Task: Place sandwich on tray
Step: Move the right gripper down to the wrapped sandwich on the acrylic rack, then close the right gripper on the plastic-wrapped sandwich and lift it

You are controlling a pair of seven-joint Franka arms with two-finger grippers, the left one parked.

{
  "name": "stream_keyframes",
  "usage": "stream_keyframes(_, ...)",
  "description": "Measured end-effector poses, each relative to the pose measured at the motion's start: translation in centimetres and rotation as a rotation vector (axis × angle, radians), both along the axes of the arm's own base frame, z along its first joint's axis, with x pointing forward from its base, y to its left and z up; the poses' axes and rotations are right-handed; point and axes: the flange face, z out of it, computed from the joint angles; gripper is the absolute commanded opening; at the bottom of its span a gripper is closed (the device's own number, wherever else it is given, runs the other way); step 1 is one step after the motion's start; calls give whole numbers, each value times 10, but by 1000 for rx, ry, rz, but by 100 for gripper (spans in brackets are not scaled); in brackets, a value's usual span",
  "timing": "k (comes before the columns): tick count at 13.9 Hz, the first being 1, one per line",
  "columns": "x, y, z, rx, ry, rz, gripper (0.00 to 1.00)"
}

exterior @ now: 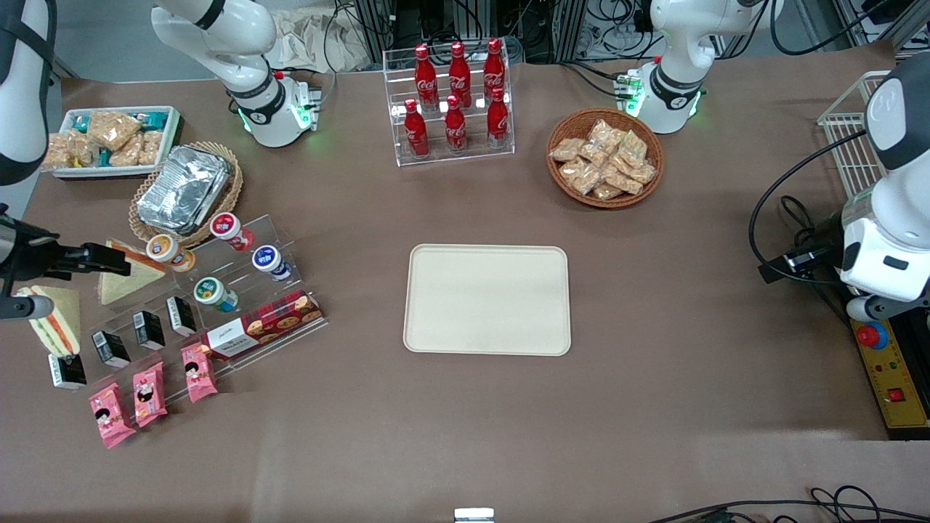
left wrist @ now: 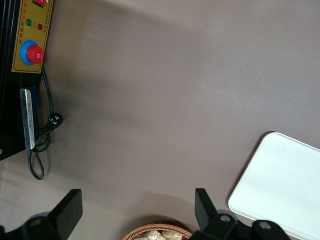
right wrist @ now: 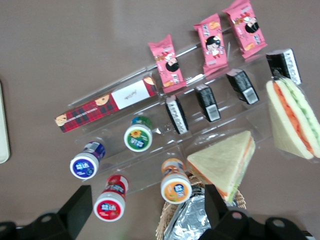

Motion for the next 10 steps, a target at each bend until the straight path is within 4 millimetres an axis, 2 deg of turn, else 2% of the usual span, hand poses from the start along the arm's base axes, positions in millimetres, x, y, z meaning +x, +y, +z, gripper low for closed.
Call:
stream_keyframes(7, -26, -121, 1, 47, -14, 161, 100)
stream_keyframes(10, -36, -175, -14, 50, -71, 329, 100)
